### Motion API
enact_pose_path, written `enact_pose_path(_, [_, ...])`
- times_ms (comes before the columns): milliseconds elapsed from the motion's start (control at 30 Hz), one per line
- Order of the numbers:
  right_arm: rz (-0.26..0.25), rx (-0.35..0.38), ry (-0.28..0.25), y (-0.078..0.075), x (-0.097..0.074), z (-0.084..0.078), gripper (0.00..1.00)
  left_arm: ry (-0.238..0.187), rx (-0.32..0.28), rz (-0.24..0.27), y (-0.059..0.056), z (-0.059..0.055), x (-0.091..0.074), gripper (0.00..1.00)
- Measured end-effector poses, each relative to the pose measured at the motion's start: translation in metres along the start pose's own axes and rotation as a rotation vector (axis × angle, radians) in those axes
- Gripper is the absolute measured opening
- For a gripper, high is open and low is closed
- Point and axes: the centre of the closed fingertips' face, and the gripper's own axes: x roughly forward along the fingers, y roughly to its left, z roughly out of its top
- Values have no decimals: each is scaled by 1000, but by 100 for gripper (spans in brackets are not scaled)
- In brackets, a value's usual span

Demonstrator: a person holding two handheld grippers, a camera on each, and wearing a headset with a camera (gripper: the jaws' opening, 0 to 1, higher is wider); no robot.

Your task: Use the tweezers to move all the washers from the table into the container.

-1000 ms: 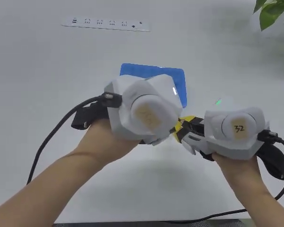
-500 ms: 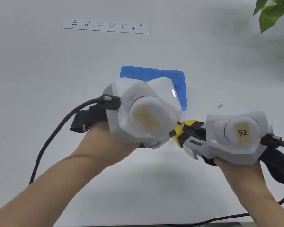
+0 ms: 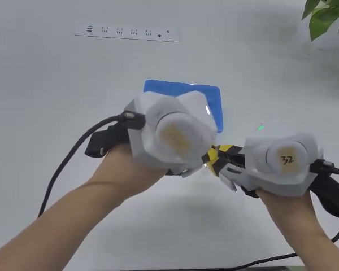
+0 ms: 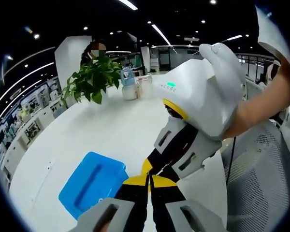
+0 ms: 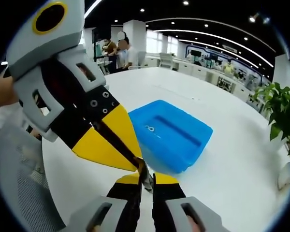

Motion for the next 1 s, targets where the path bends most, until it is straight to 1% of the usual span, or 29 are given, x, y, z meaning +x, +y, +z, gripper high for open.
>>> enact_pose_path(33, [-6, -8, 2, 0, 0, 0, 3, 2, 7, -1, 0, 0, 0, 0])
enact_pose_path(133, [-9, 2, 5, -1, -1, -1, 2, 8, 24, -6, -1, 1, 0, 0])
enact_pose_path(167, [-24, -2, 5, -5, -3, -1, 2, 22, 32, -12, -3, 0, -1, 0])
enact_pose_path(200, [-24, 12, 2, -8, -4, 0, 2, 17, 13, -63, -13, 1, 0, 0])
enact_pose_path(233, [-21, 35, -17, -12, -6, 3, 2, 15, 14, -52, -13, 2, 0, 0])
enact_pose_path(267, [-1, 58, -33, -11, -8, 7, 2, 12, 20, -50, -16, 3, 1, 0])
enact_pose_path(300, [-12, 60, -30, -18, -10, 8, 2, -2, 46, -13, -12, 6, 1, 0])
enact_pose_path(333, [-24, 51, -34, -20, -12, 8, 2, 5, 42, -32, -17, 5, 0, 0])
enact_pose_path(367, [-31, 40, -29, -22, -14, 8, 2, 1, 27, -32, -17, 5, 0, 0])
enact_pose_path(400, [-28, 44, -30, -22, -15, 9, 2, -1, 14, -37, -19, 6, 0, 0])
enact_pose_path(500, [-31, 49, -43, -23, -20, 14, 2, 2, 31, -25, -23, 2, -5, 0])
enact_pose_path(567, [-33, 50, -50, -23, -23, 18, 2, 4, 24, -19, -25, -1, -8, 0])
enact_pose_path(667, [-29, 59, -63, -22, -26, 25, 2, -4, -20, 0, -25, -6, -16, 0])
enact_pose_path(767, [-25, 70, -93, -23, -29, 38, 2, -13, -78, 25, -25, -15, -25, 0])
enact_pose_path(867, [-31, 50, -100, -26, -30, 47, 2, -22, -133, 44, -24, -23, -32, 0])
enact_pose_path(900, [-26, 45, -96, -26, -30, 49, 2, -27, -152, 52, -23, -24, -34, 0])
enact_pose_path(933, [-22, 43, -94, -25, -30, 49, 2, -34, -183, 58, -23, -26, -36, 0])
enact_pose_path(1000, [-25, 36, -88, -26, -30, 47, 2, -44, -233, 57, -24, -27, -39, 0])
